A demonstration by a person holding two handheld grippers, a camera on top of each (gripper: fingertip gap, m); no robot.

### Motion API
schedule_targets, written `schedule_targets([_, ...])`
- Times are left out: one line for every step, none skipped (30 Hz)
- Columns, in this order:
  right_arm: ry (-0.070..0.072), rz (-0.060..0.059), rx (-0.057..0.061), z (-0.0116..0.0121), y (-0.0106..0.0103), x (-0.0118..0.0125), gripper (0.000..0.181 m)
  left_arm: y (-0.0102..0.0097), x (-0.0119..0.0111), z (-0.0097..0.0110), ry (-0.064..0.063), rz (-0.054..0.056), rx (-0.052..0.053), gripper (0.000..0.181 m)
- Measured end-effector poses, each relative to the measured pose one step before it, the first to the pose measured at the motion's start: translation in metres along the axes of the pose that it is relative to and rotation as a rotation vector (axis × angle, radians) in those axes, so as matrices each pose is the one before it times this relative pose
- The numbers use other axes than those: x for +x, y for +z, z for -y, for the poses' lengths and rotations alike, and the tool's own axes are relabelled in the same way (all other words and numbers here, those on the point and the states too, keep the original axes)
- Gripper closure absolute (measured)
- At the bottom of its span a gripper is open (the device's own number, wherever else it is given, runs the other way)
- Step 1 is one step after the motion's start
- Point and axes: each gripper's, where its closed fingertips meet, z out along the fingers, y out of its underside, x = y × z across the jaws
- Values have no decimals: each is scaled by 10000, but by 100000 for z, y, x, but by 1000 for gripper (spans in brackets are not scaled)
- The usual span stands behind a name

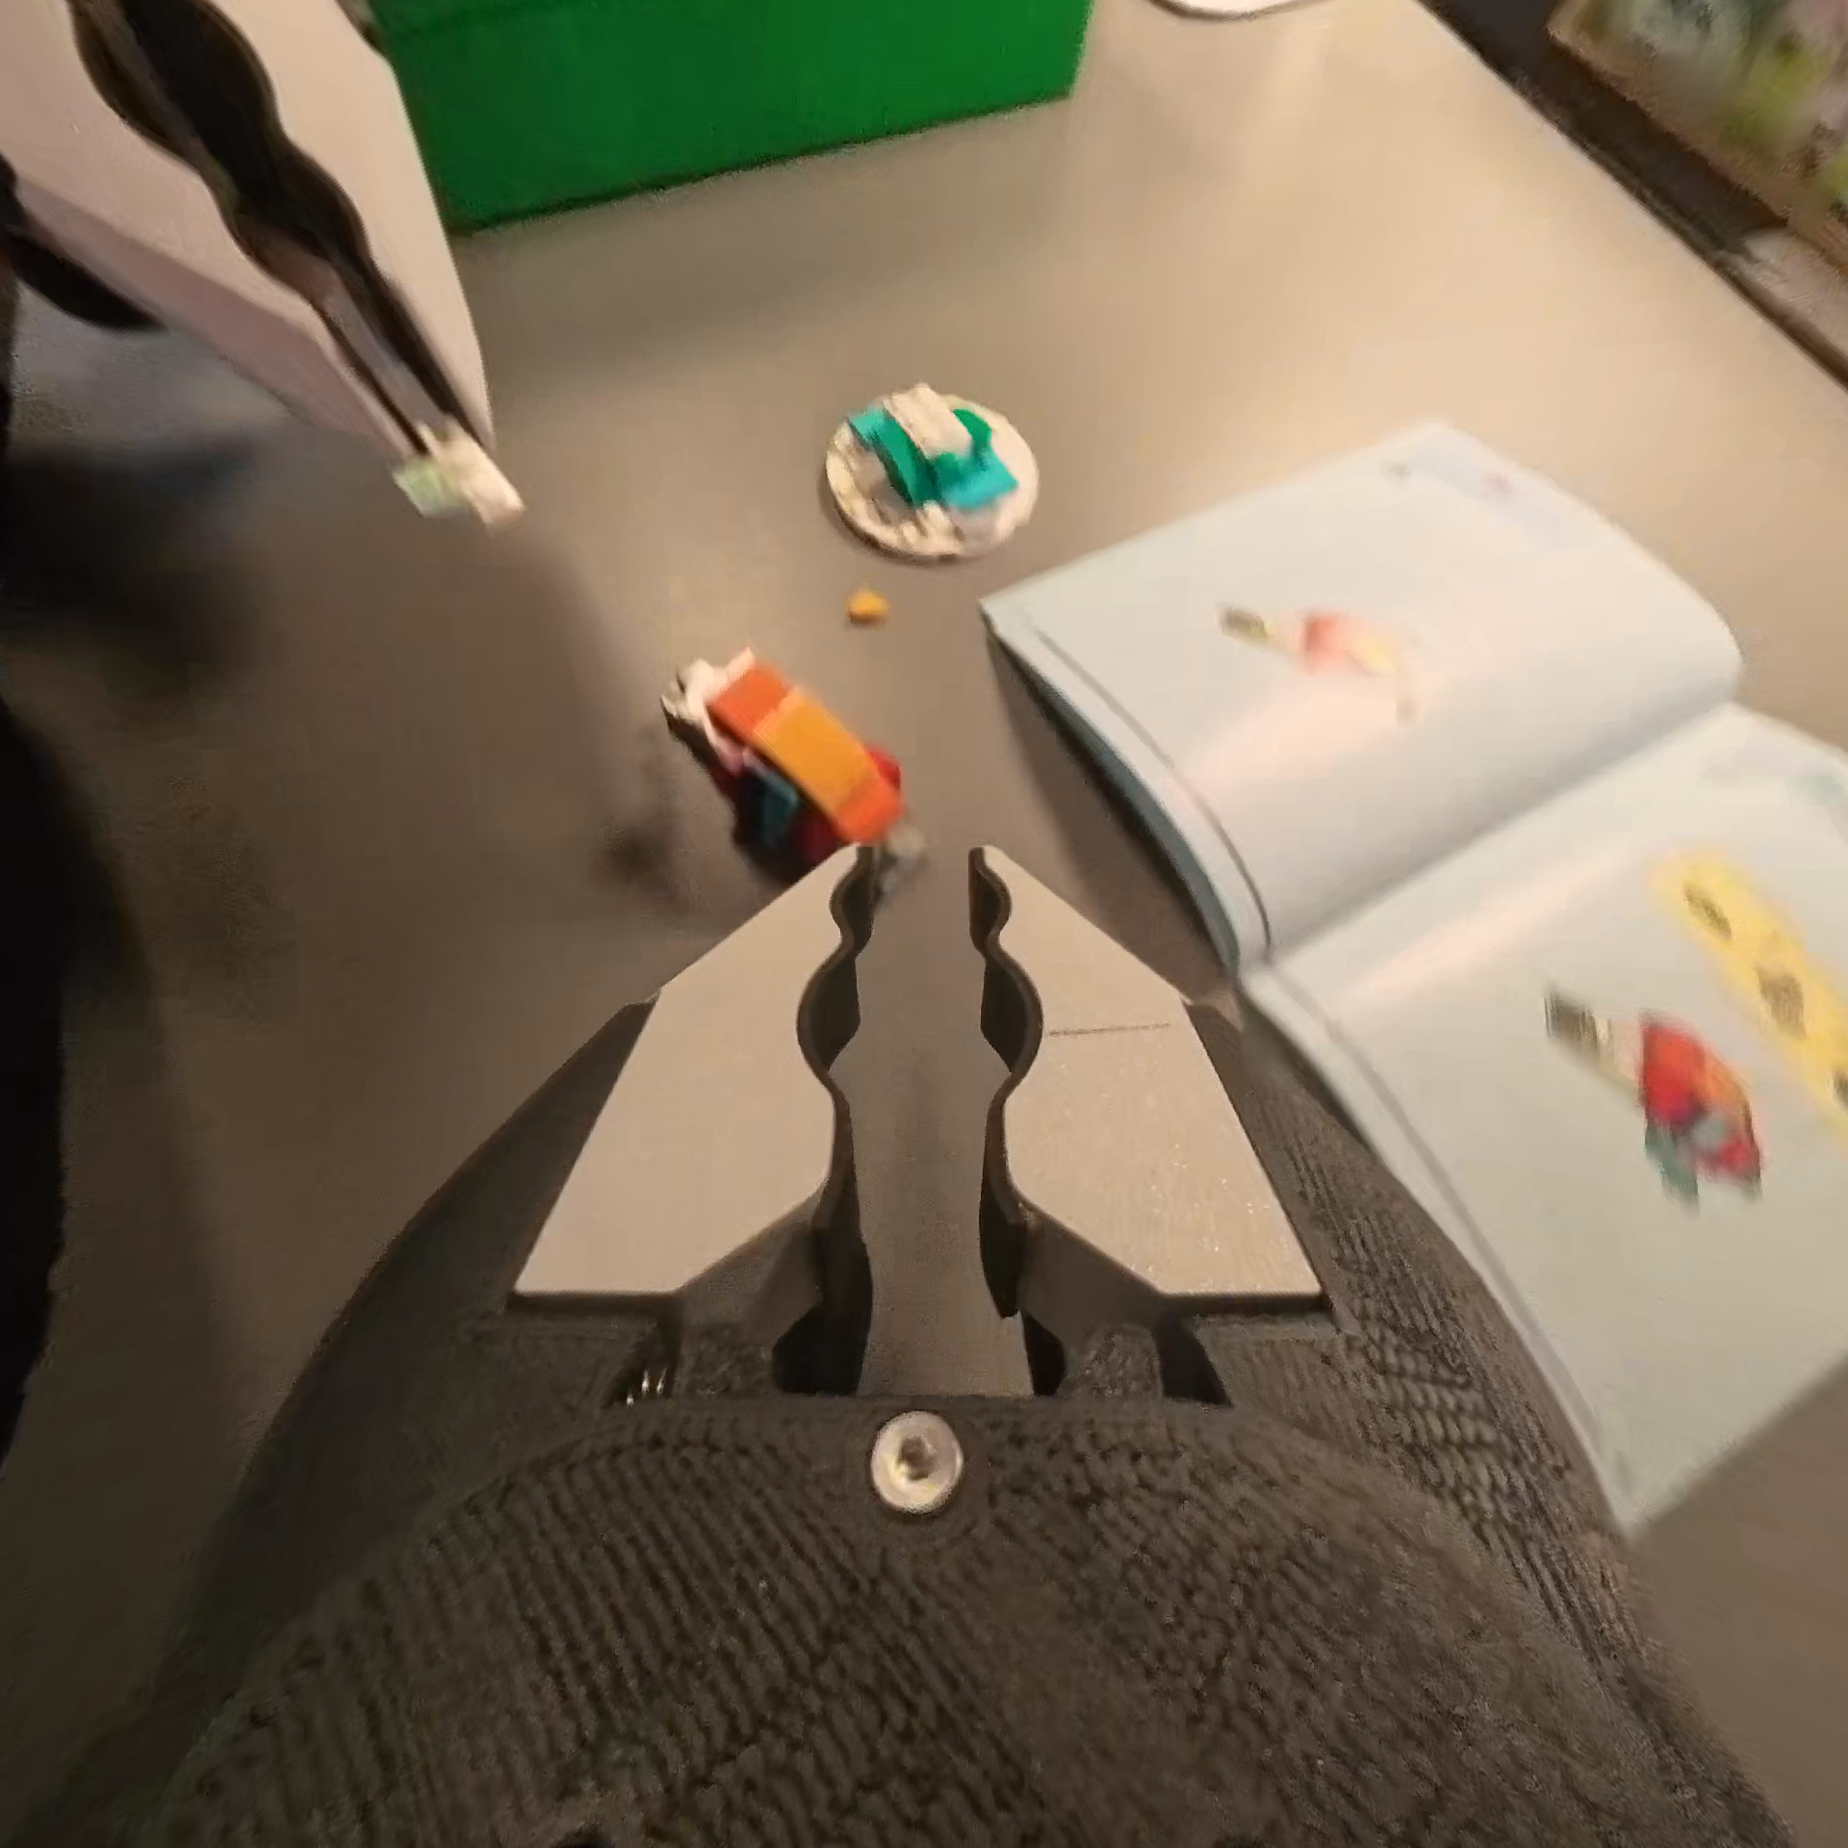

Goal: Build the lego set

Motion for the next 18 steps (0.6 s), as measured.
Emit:
schedule_targets([-232,383,-23,1115,1018,-182,165,-127,-227,-269,41,234,-109,177])
schedule_targets([-241,445,-92,994,1012,-156,166,-137,-178,-249,9,171,-73,177])
schedule_targets([-261,415,-126,838,1016,6,166,-145,-209,-168,-14,181,-11,177])
schedule_targets([-283,410,-192,596,1035,87,166,-177,-271,-117,-40,209,32,177])
schedule_targets([-230,441,-365,200,1027,90,167,-194,-238,-67,-58,171,57,177])
schedule_targets([-243,409,-384,71,958,86,167,-201,-161,-21,-61,130,79,177])
schedule_targets([-244,458,-338,47,847,-74,167,-224,-148,34,-45,117,96,177])
schedule_targets([-147,351,-291,45,740,21,166,-238,-145,35,-12,126,97,177])
schedule_targets([-90,308,-250,46,601,27,166,-224,-132,22,11,121,76,177])
schedule_targets([-105,250,-177,117,429,-38,165,-208,-123,-2,16,101,56,177])
schedule_targets([-158,142,-109,153,281,-27,165,-188,-109,12,2,88,60,177])
schedule_targets([-177,17,-132,70,194,81,165,-156,-96,35,-16,62,70,177])
schedule_targets([-169,22,-175,-81,136,22,165,-130,-30,25,-31,14,71,177])
schedule_targets([-138,34,-162,-113,123,-5,166,-84,-6,27,-40,-2,65,177])
schedule_targets([-103,24,-118,-103,120,9,166,-54,-4,-6,-28,-10,53,177])
schedule_targets([-74,61,-119,-128,136,-55,166,-29,30,-32,-16,-21,29,177])
schedule_targets([-47,13,-109,-135,137,17,167,-1,11,-53,-7,-14,11,177])
schedule_targets([-43,15,-117,-178,131,4,167,8,12,-66,0,-12,-4,177])
